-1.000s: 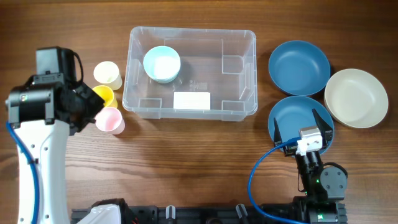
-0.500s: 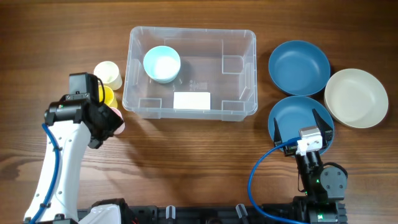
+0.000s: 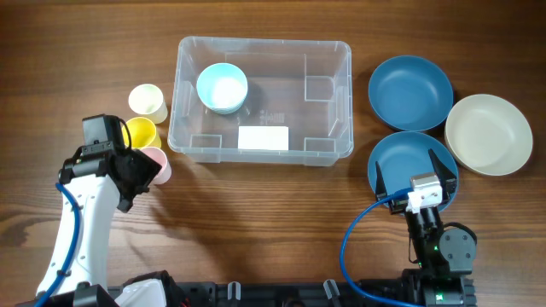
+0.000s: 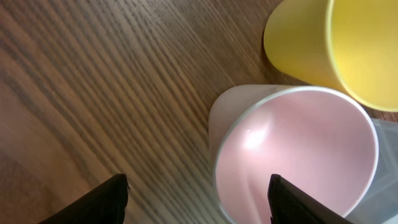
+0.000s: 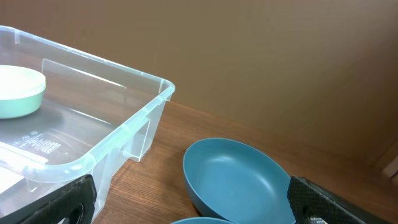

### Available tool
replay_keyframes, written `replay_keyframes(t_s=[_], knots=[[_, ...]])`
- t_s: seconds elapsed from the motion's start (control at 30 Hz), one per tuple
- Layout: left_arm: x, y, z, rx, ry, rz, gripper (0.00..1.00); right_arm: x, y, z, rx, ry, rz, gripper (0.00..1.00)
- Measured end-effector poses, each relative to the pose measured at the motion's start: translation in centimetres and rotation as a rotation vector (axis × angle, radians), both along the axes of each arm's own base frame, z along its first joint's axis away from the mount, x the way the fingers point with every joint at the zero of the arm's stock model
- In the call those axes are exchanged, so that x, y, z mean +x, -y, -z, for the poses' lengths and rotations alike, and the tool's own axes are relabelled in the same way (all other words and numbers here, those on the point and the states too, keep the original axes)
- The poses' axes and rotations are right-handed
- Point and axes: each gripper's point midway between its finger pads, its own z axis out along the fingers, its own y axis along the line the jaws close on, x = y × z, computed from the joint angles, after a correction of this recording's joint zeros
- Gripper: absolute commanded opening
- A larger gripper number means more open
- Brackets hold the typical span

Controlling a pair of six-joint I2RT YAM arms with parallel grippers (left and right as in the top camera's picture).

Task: Pack container
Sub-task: 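Release the blue bowl and grasp the pink cup with the left gripper, then carry the pink cup into the bin and release it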

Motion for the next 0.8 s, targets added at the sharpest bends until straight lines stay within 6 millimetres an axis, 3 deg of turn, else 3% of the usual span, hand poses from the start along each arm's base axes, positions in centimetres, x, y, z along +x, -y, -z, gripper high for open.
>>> replay_keyframes(t_s=[0.23, 0.33, 0.43, 0.53, 0.63, 0.8], knots=[[1.0, 0.1, -0.1, -0.010, 0.043, 0.005, 0.74, 0.0, 0.0, 0.0, 0.000, 0.000, 0.000, 1.00], [1.3, 0.3, 0.6, -0.024, 0.029, 0.007, 0.70, 0.0, 0.0, 0.0, 0.000, 0.000, 0.000, 1.00], [1.1, 0.3, 1.6, -0.035, -0.008, 0.009, 0.54, 0.0, 0.0, 0.0, 0.000, 0.000, 0.000, 1.00], [1.0, 0.4, 2.2, -0.041, -0.030, 0.010, 0.26, 0.0, 0.0, 0.0, 0.000, 0.000, 0.000, 1.00], [1.0, 0.5, 2.2, -0.047, -0.031, 0.010, 0.07, 0.0, 0.0, 0.0, 0.000, 0.000, 0.000, 1.00], [0.4, 0.7, 2.3, -0.056, -0.056, 0.013, 0.04, 0.0, 0.0, 0.0, 0.000, 0.000, 0.000, 1.00]])
